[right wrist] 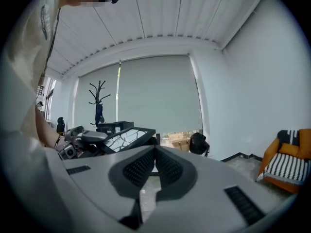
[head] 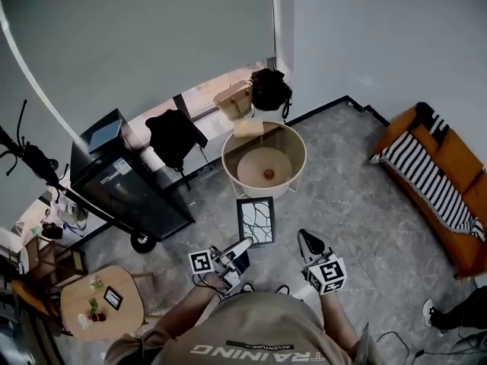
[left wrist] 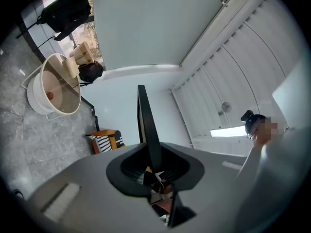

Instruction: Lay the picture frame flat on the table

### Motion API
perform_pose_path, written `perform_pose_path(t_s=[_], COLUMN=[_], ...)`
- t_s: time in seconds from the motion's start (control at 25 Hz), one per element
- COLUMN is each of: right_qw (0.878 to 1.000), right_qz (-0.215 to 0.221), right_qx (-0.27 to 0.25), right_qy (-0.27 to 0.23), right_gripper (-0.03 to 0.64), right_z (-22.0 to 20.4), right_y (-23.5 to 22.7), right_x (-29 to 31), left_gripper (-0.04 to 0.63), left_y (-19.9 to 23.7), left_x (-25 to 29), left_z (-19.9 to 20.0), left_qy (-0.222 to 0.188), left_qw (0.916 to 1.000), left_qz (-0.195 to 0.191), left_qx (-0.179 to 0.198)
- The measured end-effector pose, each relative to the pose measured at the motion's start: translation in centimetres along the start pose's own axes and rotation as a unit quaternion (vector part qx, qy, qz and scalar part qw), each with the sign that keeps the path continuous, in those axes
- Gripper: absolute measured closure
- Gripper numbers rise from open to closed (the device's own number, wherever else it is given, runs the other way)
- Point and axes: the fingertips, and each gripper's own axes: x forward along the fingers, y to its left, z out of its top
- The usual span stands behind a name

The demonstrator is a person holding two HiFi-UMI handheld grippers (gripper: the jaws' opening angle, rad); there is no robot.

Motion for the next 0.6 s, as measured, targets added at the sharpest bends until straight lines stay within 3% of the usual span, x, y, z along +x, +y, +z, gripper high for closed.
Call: perform_pose_path(t_s=[0.36, 0.6], right_qw=[0.999, 0.998], right_qz=[0.018, 0.031], right_qx=[0.007, 0.025], right_qy=[0.032, 0.052], right_gripper=[0.609, 0.609], right_z=[-2.7, -5.4], right_y=[0.1, -0.7], right_x=[-1.3, -2.1], left_gripper=[0.526, 0.526], left_y=[0.9, 1.1], left_x=[-1.1, 0.2], left_z=[-0.2, -0.6], left_qy=[-0.026, -0.054], left_qw=[0.9992, 0.9982], left_qz=[0.029, 0.026], left_qx=[0.0, -0.003])
